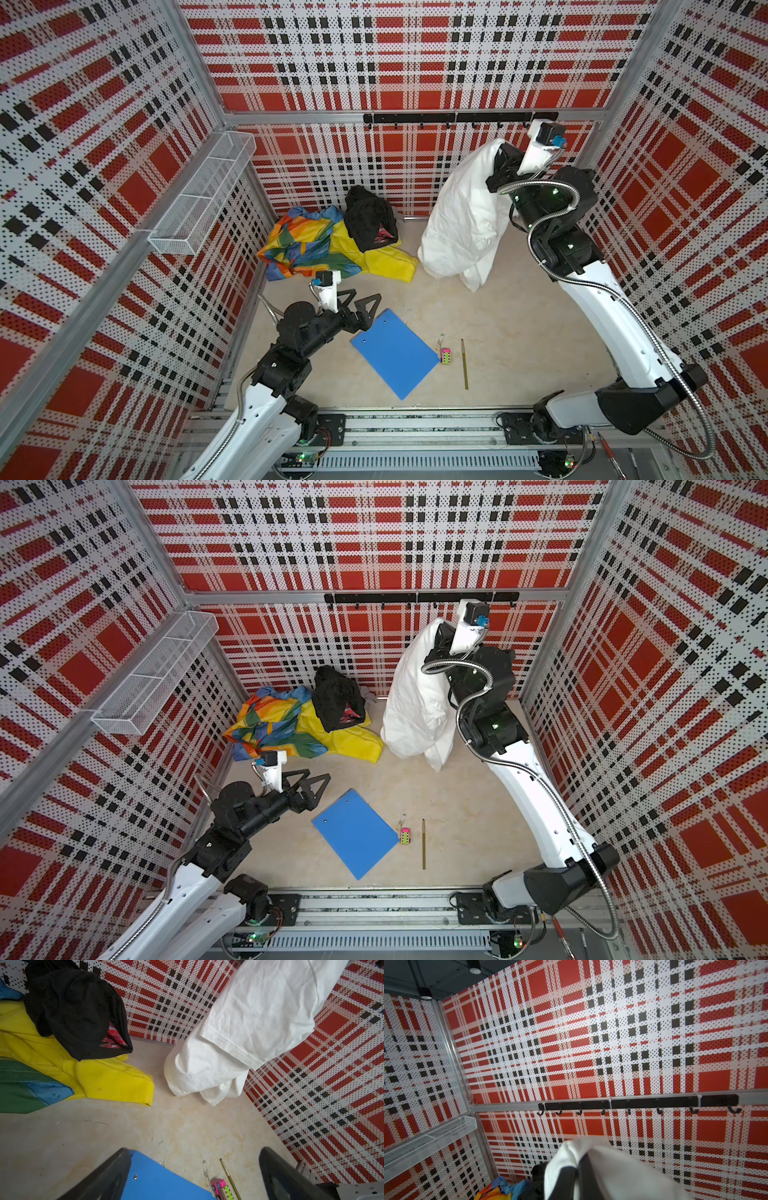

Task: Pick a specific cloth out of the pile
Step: 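Carry the white cloth away with the right gripper while the left withdraws, then lower the white cloth onto the clear table and open the right gripper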

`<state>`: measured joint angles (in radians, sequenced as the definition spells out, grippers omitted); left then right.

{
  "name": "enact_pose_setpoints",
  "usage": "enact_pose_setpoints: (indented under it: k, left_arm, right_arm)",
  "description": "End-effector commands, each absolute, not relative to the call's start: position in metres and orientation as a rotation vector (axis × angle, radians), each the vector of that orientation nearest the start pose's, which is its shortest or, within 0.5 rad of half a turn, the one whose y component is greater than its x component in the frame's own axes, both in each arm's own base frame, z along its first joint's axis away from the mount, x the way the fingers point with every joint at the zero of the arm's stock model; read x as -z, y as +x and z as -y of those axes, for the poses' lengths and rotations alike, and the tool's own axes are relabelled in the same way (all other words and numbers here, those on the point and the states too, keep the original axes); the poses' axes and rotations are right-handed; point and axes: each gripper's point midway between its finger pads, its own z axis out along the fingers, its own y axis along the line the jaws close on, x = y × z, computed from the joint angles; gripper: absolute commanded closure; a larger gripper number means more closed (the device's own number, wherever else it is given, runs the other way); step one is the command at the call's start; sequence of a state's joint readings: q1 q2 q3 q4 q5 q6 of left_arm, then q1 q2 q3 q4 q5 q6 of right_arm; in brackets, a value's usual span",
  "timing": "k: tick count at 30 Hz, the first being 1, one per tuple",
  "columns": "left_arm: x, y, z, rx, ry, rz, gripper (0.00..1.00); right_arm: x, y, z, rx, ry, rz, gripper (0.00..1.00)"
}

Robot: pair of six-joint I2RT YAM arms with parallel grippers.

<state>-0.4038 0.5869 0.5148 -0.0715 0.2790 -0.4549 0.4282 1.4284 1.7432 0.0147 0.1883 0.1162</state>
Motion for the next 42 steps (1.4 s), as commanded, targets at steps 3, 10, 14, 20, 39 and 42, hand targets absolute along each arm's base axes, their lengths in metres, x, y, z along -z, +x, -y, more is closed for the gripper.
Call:
enact_pose_setpoints:
  k: [3,10,14,20,39,42]
  left_arm:
    - [-0.272,0.239,0.153,0.86,0.174,-1.735,0.01]
    - [-0.269,0.238,0.162,0.876,0.205,-1.759,0.01]
    - [-0.268,0.238,0.164,0.868,0.208,-1.763,0.01]
    - [-0.264,0.239,0.163,0.853,0.201,-1.768,0.01]
    - [-0.249,0.245,0.171,0.864,0.192,-1.8,0.01]
    - [-0.245,0.247,0.171,0.864,0.184,-1.798,0.01]
  right_arm:
    - [-0.668,0.372,-0.102,-0.236,0.102,-0.99,1.0]
    - [-0.675,0.388,-0.059,0.07,0.209,-1.007,1.0]
    - [-0.649,0.409,-0.028,0.197,0.255,-1.099,1.0]
    - [-0.613,0.423,-0.015,0.326,0.22,-1.172,1.0]
    - [-0.367,0.469,-0.005,-0.034,0.297,-1.585,1.0]
    - [-0.338,0.46,0.016,-0.035,0.365,-1.633,1.0]
